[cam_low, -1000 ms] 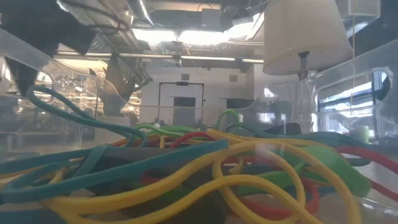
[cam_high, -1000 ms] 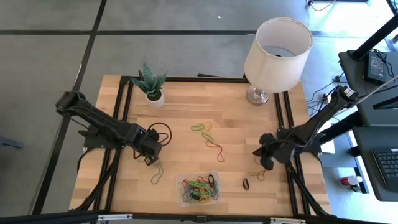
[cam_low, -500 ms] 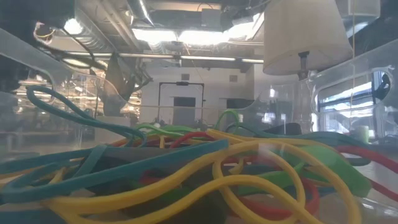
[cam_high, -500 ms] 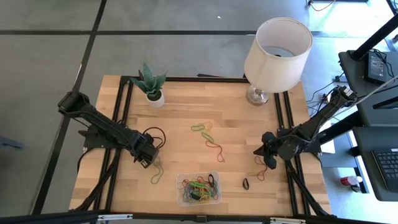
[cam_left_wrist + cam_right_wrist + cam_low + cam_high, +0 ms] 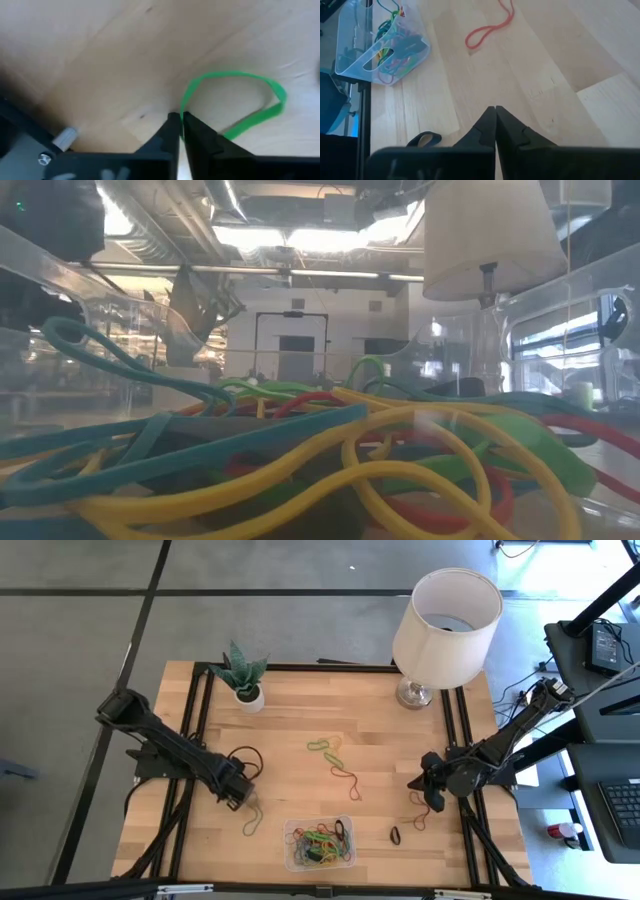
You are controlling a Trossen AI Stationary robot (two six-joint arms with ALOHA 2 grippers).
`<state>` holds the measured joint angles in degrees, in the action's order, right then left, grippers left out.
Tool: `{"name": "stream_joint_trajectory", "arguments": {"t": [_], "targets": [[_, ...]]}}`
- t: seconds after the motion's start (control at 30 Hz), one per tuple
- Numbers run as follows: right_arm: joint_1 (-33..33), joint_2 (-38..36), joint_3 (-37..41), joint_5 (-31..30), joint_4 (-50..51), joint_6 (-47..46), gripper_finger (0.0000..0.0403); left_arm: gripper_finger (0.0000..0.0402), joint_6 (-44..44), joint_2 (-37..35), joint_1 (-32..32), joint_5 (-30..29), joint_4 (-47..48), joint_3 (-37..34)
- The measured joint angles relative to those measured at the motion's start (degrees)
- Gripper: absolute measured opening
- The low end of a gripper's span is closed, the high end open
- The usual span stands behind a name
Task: Pick and place rubber bands into bin
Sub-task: Put the green rubber band into the transparent bin
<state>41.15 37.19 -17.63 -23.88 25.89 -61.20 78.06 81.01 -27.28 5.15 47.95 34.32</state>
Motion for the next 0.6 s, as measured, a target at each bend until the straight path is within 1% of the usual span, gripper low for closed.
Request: {"name": "stream_joint_trajectory", "arguments": {"t": [0.07, 0.17, 0.27, 0.37, 0.47, 0.53, 0.6], "targets": [[-0.01, 0.00, 0.00, 0.00, 0.00, -0.02, 0.0004, 0.0007, 0.53, 0.27, -0.21, -0.67, 0.53, 1.38], [-0.01, 0.02, 0.00, -0.02, -0.09, 0.06, 0.0005, 0.0003, 0.64, 0.15, -0.66, -1.62, 0.44, 4.93], [-0.09, 0.02, 0.00, -0.02, -0.05, 0.29, 0.0006, 0.0003, 1.64, 0.26, -1.49, -4.88, 3.89, 8.78], [-0.09, 0.02, -0.02, -0.04, -0.03, 0.81, 0.0006, 0.0003, 0.92, 0.17, -2.06, -8.06, 5.45, 15.18], [-0.09, 0.02, -0.02, -0.06, -0.04, 1.72, 0.0006, 0.0002, -3.05, 1.38, -2.36, -9.83, 9.88, 22.68], [-0.09, 0.02, -0.02, -0.08, 0.00, 2.36, 0.0006, 0.0002, -5.94, 3.55, -2.41, -10.40, 14.42, 29.00], [-0.09, 0.04, -0.02, -0.10, 0.00, 3.05, 0.0006, 0.0002, -9.81, 7.26, -2.35, -10.58, 20.54, 35.84]]}}
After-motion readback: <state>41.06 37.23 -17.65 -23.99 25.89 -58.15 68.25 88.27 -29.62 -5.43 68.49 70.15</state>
